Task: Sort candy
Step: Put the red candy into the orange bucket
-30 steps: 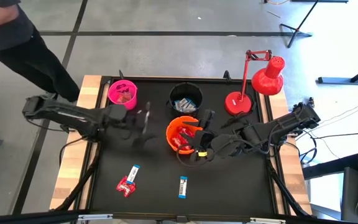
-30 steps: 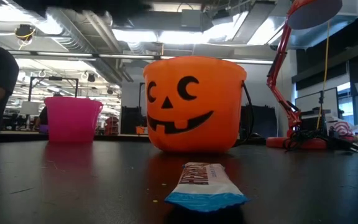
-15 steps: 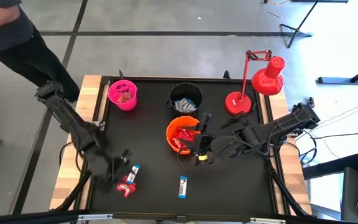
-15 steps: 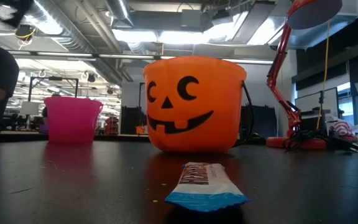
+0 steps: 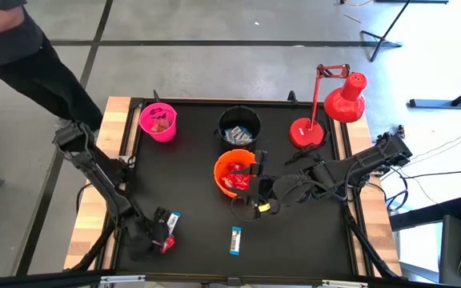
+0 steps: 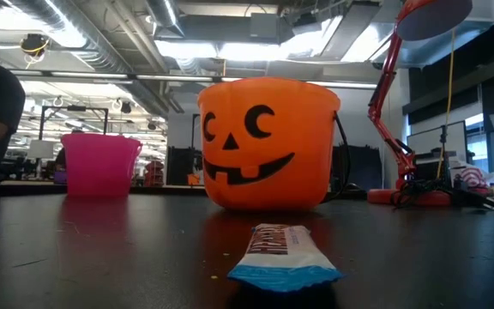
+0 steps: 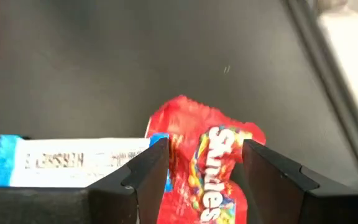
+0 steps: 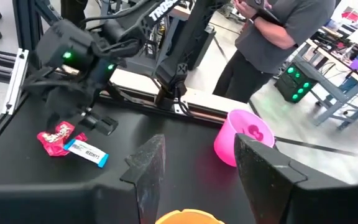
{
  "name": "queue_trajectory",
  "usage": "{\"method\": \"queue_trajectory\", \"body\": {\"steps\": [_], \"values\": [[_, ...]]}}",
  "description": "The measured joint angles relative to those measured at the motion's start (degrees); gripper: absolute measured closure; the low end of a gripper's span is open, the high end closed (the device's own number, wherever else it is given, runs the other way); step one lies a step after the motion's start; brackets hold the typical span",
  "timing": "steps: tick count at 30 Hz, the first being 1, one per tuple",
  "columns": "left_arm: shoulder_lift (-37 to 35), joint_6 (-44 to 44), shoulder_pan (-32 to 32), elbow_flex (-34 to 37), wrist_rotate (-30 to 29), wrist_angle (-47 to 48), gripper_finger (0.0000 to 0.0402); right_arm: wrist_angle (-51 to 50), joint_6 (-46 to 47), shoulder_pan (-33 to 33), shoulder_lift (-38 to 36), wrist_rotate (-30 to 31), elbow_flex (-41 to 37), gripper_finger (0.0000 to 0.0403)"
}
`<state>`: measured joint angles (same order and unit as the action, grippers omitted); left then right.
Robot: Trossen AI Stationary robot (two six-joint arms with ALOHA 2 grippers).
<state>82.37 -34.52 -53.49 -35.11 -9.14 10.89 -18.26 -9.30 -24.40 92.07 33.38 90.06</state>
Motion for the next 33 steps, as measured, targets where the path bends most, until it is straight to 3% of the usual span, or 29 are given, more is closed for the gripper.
{"method": "queue_trajectory", "body": {"steps": [10, 19, 26, 33], "values": [[8.17, 0.29, -0.59, -5.33, 1.97, 7.40, 0.0214, 0.17, 0.00, 0.02, 0.00, -0.01, 0.00, 0.0212], [8.30, 2.08, -0.52, -5.23, 0.56, 10.06, 0.0308, 0.17, 0.11, 0.04, -0.01, -0.02, 0.00, 0.0212], [4.58, 4.90, -0.46, -4.79, -1.84, 13.35, 0.0384, 0.99, 0.16, 0.04, 1.49, -0.50, 0.00, 0.0212], [-4.70, 5.63, -0.42, -4.71, -8.03, 17.06, 0.0390, 1.45, -0.77, 0.04, 4.07, -0.97, -0.04, 0.0212]]}}
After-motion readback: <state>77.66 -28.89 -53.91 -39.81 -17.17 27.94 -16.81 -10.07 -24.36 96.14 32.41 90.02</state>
